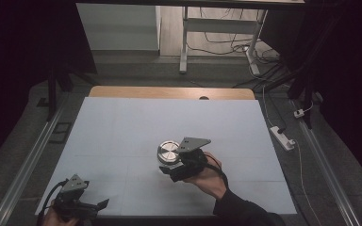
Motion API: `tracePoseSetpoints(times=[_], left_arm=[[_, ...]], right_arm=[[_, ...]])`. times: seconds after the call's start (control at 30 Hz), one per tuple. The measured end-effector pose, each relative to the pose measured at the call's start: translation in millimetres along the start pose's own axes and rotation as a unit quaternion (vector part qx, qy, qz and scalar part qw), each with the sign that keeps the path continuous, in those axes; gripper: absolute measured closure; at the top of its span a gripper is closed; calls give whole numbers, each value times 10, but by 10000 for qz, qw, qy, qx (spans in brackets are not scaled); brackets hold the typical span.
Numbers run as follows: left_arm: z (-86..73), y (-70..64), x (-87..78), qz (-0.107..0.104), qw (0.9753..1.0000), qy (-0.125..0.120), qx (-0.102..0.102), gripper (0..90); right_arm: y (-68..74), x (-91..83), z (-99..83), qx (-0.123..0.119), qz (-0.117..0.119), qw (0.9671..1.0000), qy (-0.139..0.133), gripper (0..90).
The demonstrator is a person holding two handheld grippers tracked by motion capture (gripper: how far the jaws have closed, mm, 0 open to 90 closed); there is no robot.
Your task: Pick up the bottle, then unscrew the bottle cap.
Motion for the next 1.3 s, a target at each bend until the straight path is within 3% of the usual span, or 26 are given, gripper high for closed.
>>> tracePoseSetpoints(times=[0.2,0.53,0.73,0.97,1.13,1.3], left_arm=[[20,11,-17,-124,9999,-103,-59,0],[136,1,-63,-258,9989,-372,147,0],[295,-47,-57,-638,9953,-500,531,0],[510,-109,-42,-1009,9887,-737,831,0],[712,-158,-70,-1130,9849,-806,1033,0],[946,-243,-80,-1078,9810,-816,1391,0]], right_arm=[[-13,-2,-6,-12,2,10000,-5,149],[-1,-11,-16,-23,12,10000,-10,149],[13,-25,-14,-61,31,10000,-23,149],[21,-35,-14,-86,59,9999,-40,149],[31,-39,-13,-137,97,9998,-56,149],[45,-63,-6,-174,154,9997,-78,149]])
Point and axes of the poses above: each handheld gripper's, and its own axes: x roughly forward along the jaws, z roughly out of its top, y roughly to its left, the point moved 2 cm from there along x, roughly forward along the jaws, and after that the axes turned 6 degrees about y, right-handed, at the moved point
